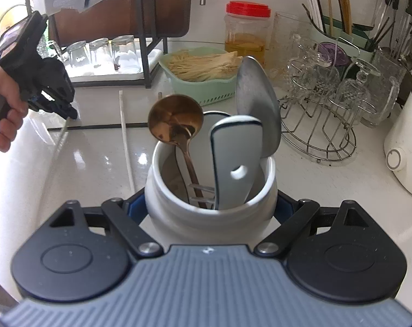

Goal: Organize utensils
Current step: 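Lower the left gripper onto a white chopstick and close on it, then lift the white chopstick with the left gripper and carry it toward the mug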

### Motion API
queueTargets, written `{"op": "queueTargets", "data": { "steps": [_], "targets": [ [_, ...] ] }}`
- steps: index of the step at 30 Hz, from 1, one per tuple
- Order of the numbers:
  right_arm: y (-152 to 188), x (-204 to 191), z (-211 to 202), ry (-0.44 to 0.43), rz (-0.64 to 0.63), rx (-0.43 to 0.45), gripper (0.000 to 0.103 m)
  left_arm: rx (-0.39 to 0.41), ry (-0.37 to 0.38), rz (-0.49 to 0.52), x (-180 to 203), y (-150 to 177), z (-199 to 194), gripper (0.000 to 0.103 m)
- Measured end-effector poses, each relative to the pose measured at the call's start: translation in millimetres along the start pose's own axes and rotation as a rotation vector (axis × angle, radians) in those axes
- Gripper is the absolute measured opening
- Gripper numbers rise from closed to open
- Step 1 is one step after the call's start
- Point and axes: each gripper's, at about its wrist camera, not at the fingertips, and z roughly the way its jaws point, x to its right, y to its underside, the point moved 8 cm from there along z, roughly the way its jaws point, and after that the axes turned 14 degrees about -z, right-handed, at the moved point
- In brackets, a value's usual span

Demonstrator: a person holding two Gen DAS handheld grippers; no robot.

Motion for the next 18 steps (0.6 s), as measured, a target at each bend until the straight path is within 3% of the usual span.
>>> {"op": "queueTargets", "data": {
  "steps": [18],
  "targets": [
    [-8.0, -4.4, 5.6, -0.051, -0.059, 0.030, 0.092, 0.113, 0.203, 0.125, 36.3, 28.0, -116.4, 0.007]
  ]
}}
